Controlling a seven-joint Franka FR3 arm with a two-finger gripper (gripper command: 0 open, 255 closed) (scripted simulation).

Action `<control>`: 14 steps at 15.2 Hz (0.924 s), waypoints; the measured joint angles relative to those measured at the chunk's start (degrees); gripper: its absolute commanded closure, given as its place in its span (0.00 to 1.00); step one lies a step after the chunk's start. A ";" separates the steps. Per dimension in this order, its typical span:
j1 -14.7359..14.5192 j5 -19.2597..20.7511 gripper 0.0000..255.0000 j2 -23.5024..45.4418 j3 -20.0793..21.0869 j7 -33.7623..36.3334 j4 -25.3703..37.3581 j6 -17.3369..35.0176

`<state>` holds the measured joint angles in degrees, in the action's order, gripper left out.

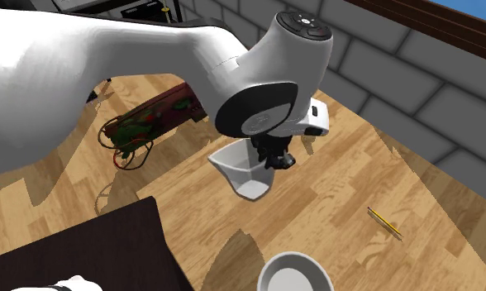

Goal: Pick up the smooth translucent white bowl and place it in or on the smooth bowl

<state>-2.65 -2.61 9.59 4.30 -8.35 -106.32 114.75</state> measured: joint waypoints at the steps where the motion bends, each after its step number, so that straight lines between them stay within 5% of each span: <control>1: 0.77 -0.09 1.00 -0.42 -0.54 -1.29 -0.20 -0.26; 14: 10.11 -0.57 1.00 -3.15 -7.82 -17.82 1.08 -5.13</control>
<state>7.46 -3.18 6.44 -3.52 -26.17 -105.24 109.62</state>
